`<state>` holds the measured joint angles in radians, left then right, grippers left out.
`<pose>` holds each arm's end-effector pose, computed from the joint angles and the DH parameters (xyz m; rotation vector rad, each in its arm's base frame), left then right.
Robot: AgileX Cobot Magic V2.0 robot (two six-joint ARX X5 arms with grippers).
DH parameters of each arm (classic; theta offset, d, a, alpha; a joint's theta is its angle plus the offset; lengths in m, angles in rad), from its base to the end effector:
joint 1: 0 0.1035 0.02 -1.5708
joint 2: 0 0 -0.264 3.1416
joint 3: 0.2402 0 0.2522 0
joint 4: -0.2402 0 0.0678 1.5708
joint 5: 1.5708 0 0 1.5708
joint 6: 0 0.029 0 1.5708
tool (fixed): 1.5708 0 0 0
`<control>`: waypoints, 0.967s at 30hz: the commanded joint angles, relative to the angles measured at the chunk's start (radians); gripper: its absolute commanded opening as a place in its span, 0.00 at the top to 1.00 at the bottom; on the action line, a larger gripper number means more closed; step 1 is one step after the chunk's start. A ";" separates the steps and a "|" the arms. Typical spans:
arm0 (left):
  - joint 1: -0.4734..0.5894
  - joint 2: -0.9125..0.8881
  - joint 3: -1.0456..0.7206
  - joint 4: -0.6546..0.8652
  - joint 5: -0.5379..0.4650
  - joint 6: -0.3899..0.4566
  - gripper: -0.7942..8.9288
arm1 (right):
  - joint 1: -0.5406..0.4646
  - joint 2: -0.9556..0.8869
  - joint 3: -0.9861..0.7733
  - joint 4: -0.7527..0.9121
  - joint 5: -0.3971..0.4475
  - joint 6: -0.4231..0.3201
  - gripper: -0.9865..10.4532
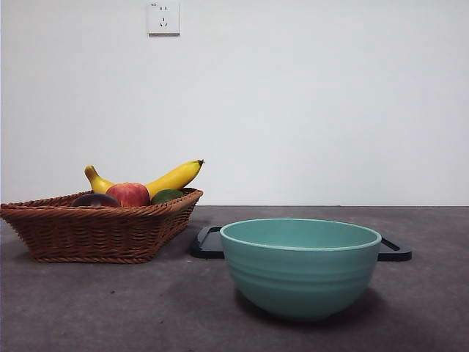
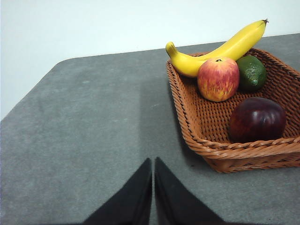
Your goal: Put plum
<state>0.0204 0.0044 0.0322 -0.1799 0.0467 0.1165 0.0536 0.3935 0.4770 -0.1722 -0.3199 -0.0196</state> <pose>0.0949 0.0006 0.1568 0.1112 0.1503 -0.0351 0.1096 0.0150 0.2765 -0.0075 0.0848 0.3741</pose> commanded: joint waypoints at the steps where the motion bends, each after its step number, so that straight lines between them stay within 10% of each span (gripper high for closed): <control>1: 0.002 -0.002 -0.021 -0.007 -0.003 -0.005 0.91 | -0.027 -0.058 -0.080 0.056 0.044 -0.018 0.91; 29: 0.002 -0.002 -0.021 -0.007 -0.003 -0.005 0.91 | -0.051 -0.390 -0.466 0.088 0.217 -0.013 0.91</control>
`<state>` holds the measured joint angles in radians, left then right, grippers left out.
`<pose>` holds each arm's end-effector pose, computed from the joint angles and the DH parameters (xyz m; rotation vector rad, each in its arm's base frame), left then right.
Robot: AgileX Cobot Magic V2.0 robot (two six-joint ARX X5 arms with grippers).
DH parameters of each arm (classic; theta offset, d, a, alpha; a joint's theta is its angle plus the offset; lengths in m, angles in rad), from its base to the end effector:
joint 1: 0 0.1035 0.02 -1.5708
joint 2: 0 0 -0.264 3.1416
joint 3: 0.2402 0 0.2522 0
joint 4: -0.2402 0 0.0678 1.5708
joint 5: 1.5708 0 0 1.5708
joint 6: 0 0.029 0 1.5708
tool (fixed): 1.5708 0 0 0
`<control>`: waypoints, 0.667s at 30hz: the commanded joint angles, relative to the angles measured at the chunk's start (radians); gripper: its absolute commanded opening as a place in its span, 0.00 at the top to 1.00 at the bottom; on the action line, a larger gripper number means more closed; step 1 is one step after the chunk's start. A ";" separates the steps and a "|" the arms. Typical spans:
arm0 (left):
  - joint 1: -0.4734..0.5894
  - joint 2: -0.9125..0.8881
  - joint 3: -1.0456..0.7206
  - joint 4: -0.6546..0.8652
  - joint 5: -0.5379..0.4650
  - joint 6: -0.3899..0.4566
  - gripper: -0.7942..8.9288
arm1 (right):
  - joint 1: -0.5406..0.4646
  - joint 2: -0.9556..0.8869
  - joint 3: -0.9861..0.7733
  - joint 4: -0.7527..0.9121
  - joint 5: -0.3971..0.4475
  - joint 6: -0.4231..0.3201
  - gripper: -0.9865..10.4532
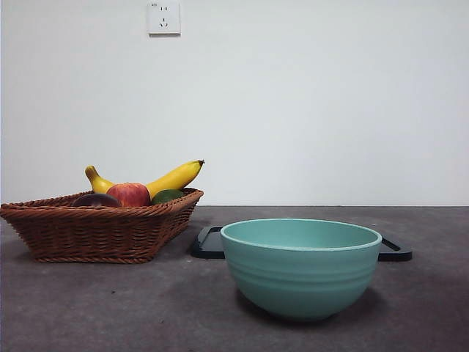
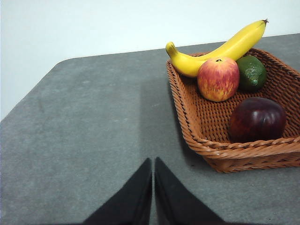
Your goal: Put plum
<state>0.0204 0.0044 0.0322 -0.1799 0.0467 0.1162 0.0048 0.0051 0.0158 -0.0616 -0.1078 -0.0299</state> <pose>0.0949 0.0006 0.1568 0.1109 0.1503 -0.0351 0.0968 0.0036 0.1625 -0.0272 0.0492 0.1133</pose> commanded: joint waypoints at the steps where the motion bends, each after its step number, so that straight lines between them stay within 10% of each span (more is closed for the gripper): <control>1: 0.002 -0.002 -0.021 -0.007 -0.003 -0.005 0.91 | -0.002 -0.002 -0.005 -0.051 0.005 0.001 0.91; 20: 0.002 -0.002 -0.021 -0.008 -0.003 -0.005 0.91 | -0.003 -0.002 -0.005 -0.096 0.005 0.003 0.91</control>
